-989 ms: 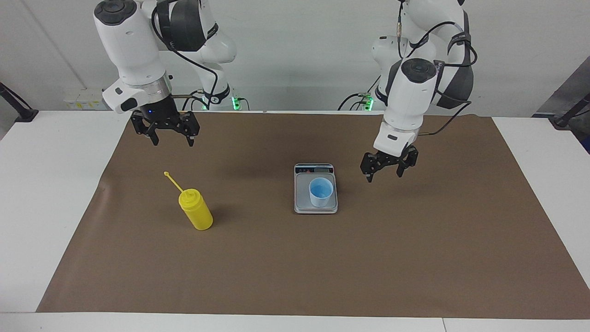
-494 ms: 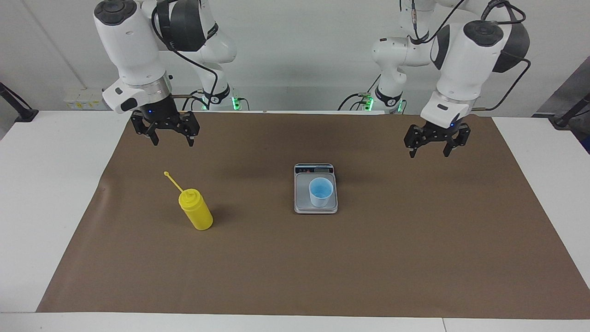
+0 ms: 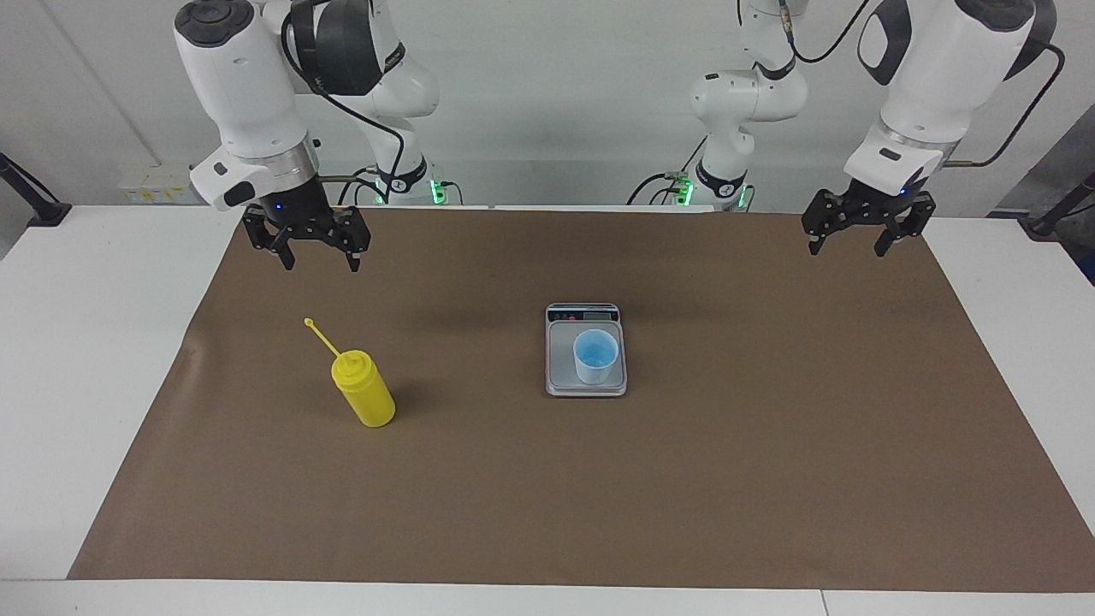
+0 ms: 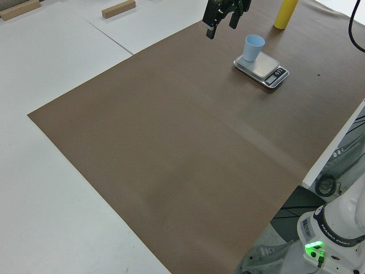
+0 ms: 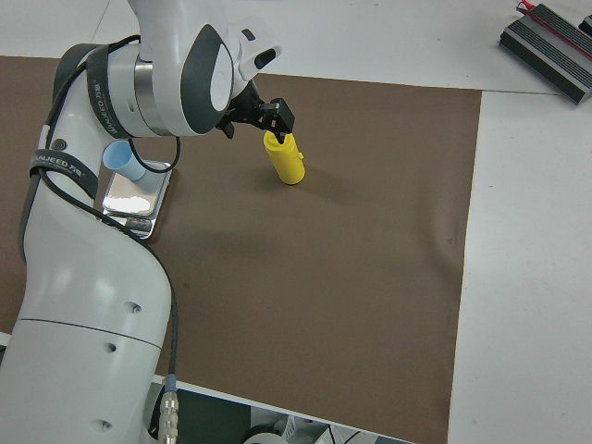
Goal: Pour seasoning into cup on scale with both arms
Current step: 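Open the left gripper and withdraw it from the cup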
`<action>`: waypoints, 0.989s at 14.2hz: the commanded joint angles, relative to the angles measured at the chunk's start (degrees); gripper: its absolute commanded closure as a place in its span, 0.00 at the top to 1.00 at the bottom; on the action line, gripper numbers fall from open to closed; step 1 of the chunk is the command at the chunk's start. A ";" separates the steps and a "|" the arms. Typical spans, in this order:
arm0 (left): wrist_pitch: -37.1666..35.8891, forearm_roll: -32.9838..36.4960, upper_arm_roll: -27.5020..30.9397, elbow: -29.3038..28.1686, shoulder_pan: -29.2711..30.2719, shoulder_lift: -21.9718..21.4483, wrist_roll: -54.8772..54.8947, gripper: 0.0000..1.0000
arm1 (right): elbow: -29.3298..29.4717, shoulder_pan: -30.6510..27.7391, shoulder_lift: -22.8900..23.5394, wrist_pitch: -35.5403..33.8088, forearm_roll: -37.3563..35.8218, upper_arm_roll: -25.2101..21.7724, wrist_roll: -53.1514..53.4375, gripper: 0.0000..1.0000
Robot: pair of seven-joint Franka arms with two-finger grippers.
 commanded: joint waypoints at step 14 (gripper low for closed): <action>-5.05 -6.15 -0.09 3.15 4.95 0.15 -4.75 1.00 | -0.61 -0.31 -0.84 -0.06 1.10 -0.21 -1.76 1.00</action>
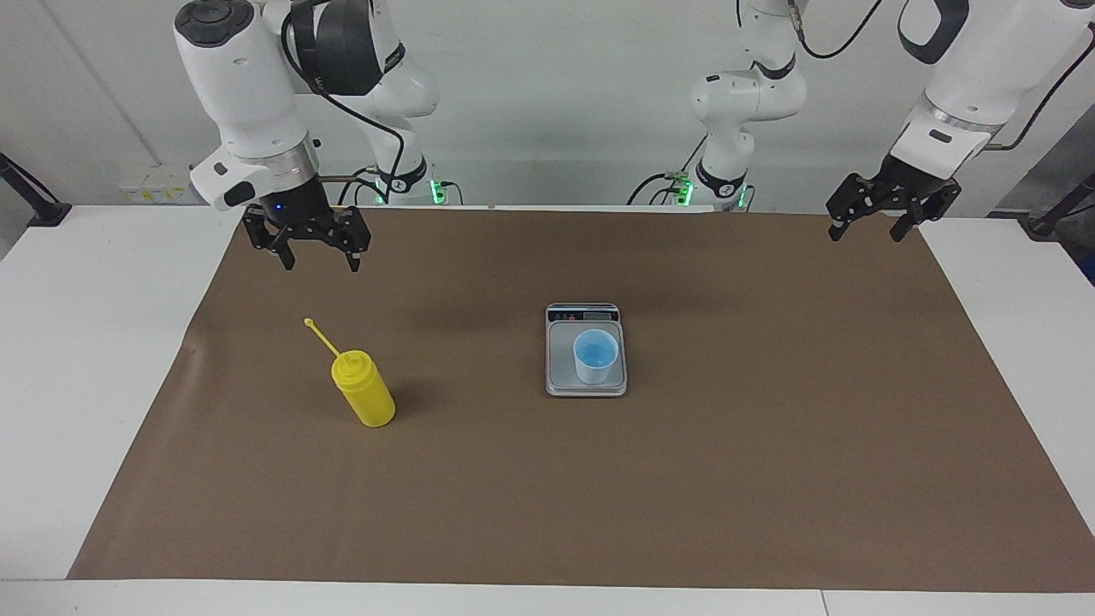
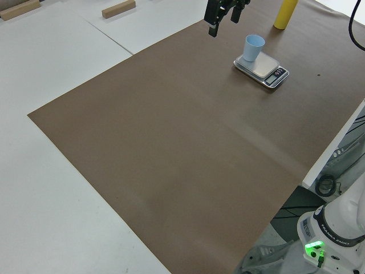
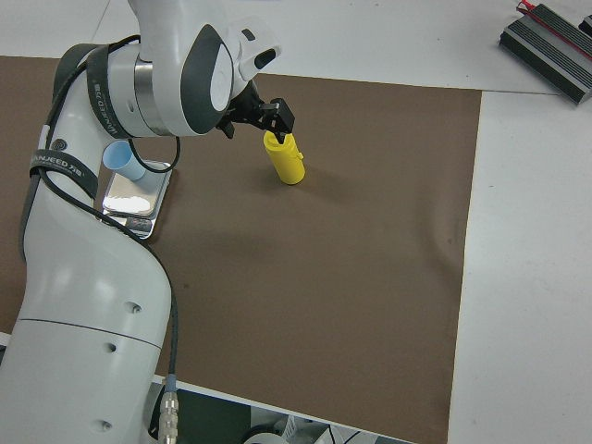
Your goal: Pour seasoning into cup on scale with both arms
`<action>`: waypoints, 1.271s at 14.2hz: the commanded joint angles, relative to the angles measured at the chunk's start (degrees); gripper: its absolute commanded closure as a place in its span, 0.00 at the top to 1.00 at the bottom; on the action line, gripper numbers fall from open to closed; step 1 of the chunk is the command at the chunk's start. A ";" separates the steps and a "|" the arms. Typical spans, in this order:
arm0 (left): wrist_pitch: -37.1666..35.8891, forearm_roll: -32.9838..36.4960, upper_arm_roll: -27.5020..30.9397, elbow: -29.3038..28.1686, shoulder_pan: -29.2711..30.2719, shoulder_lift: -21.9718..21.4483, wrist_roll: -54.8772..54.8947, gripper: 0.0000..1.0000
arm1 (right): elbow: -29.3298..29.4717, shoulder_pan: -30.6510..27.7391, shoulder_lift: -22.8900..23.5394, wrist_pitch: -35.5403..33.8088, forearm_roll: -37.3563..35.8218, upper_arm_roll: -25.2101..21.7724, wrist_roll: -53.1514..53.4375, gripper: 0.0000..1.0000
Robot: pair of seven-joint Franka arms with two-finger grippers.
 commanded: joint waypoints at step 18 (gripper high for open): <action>-2.73 0.46 -0.95 0.25 0.63 -0.96 -0.34 1.00 | -0.61 -0.31 -0.84 0.02 1.19 -0.21 -1.76 1.00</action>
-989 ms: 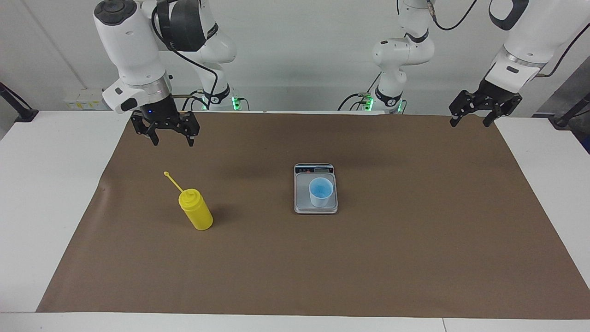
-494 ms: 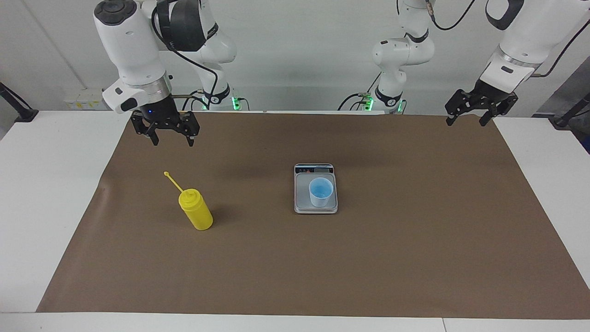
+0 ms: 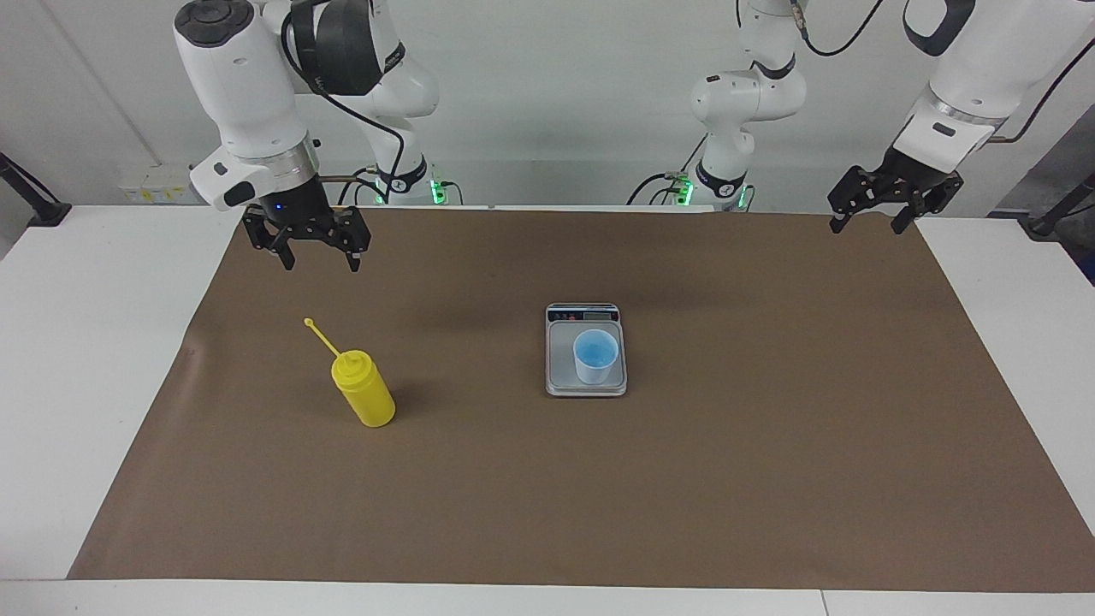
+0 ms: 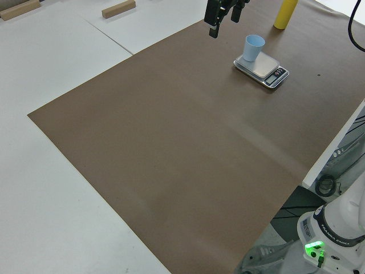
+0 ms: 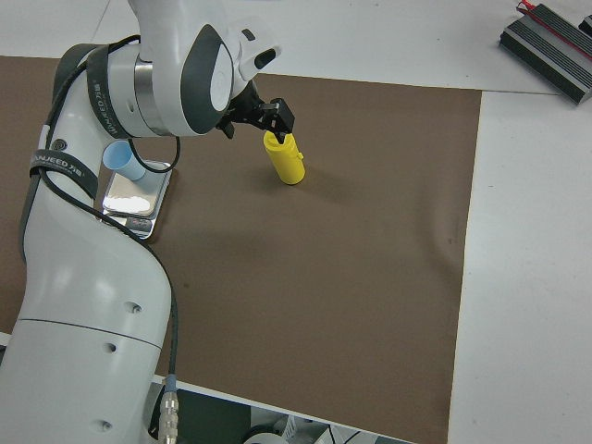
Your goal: Pour seasoning into cup on scale with both arms
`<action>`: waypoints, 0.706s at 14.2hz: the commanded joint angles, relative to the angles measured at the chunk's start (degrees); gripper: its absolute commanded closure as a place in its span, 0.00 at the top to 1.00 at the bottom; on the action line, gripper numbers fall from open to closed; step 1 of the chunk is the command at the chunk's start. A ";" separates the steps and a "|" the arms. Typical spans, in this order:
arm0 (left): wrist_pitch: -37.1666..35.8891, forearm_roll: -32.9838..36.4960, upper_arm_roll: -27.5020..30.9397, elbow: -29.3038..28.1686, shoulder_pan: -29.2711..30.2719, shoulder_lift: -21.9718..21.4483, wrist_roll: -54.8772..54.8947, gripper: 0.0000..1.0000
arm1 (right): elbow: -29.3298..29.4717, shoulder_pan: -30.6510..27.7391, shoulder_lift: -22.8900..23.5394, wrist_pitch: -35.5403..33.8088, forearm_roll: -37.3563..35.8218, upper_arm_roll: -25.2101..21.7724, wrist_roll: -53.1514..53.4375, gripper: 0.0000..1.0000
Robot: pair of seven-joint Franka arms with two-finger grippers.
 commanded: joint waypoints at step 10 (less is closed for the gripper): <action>-0.71 0.53 -0.22 -0.71 0.50 -0.96 -0.34 1.00 | -0.61 -0.40 -0.93 -0.86 1.10 -0.30 -1.67 1.00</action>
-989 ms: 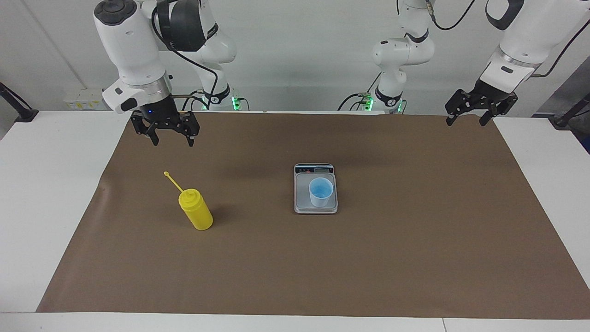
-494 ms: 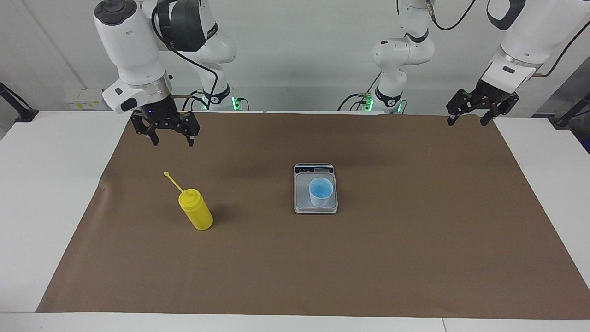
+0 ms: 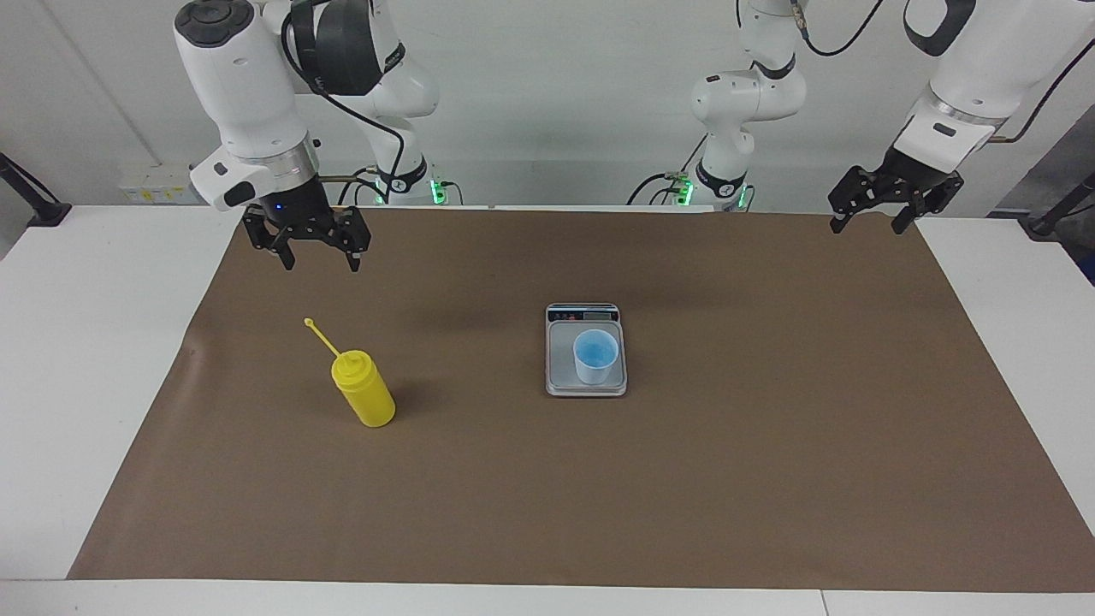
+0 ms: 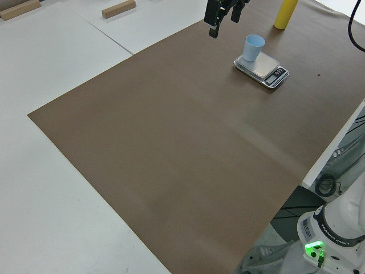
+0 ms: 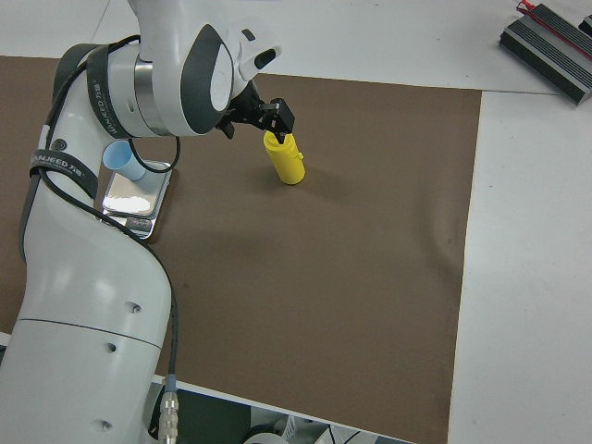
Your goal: Pour seasoning into cup on scale with both arms
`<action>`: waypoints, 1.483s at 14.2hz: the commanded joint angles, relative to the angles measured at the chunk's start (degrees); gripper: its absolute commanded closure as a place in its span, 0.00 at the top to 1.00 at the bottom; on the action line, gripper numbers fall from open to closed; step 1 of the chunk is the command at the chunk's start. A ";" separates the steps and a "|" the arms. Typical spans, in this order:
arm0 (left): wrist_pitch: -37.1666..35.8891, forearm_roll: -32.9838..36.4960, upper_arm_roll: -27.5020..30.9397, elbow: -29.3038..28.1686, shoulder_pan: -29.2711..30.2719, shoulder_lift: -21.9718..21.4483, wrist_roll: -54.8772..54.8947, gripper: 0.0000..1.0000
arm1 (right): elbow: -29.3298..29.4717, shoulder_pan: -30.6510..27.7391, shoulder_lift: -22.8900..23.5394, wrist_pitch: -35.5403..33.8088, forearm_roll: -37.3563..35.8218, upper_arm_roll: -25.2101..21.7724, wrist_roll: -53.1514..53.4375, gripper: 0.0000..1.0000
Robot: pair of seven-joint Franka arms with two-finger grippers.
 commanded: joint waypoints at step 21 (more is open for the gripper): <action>-0.71 0.44 -0.22 -0.71 0.50 -0.96 -0.34 1.00 | 5.70 -10.76 7.05 0.17 6.20 -1.17 24.33 1.00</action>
